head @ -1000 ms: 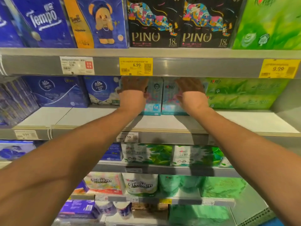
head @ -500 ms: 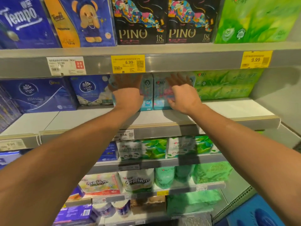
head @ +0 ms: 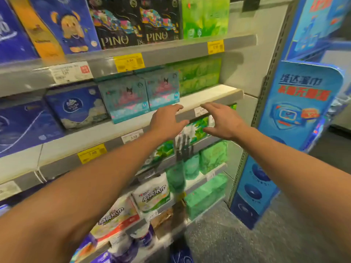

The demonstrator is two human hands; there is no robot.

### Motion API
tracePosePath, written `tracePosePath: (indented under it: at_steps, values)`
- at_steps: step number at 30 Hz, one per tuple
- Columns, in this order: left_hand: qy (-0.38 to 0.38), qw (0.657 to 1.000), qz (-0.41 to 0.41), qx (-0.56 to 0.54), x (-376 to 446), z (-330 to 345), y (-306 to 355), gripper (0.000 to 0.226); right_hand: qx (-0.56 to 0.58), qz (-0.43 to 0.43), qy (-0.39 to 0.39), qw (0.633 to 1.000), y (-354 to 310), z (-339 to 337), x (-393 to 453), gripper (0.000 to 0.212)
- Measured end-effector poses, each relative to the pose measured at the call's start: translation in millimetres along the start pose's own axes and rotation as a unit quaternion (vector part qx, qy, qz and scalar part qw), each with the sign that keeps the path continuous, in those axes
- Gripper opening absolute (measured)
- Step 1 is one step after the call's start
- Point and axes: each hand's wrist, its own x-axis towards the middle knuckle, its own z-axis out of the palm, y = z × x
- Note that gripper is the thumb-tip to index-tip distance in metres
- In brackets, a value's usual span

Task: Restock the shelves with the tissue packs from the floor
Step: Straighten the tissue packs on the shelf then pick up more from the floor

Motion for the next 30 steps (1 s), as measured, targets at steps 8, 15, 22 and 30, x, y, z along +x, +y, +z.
tracePosePath:
  at_steps: [8,15,22,30]
  values:
    - [-0.201,0.959,0.188,-0.072,-85,44,167,0.069,-0.013,0.200,-0.018,0.980,45,-40,-255,0.082]
    - [-0.292,0.879,0.369,-0.076,-196,99,390,0.075,-0.033,0.380,0.018,0.924,100,-89,-504,0.084]
    - [-0.374,0.755,0.536,-0.045,-359,154,637,0.077,-0.002,0.575,0.057,0.816,128,-136,-795,0.095]
    - [-0.440,0.656,0.613,0.021,-520,242,755,0.078,0.036,0.729,0.056,0.681,98,-113,-1004,0.090]
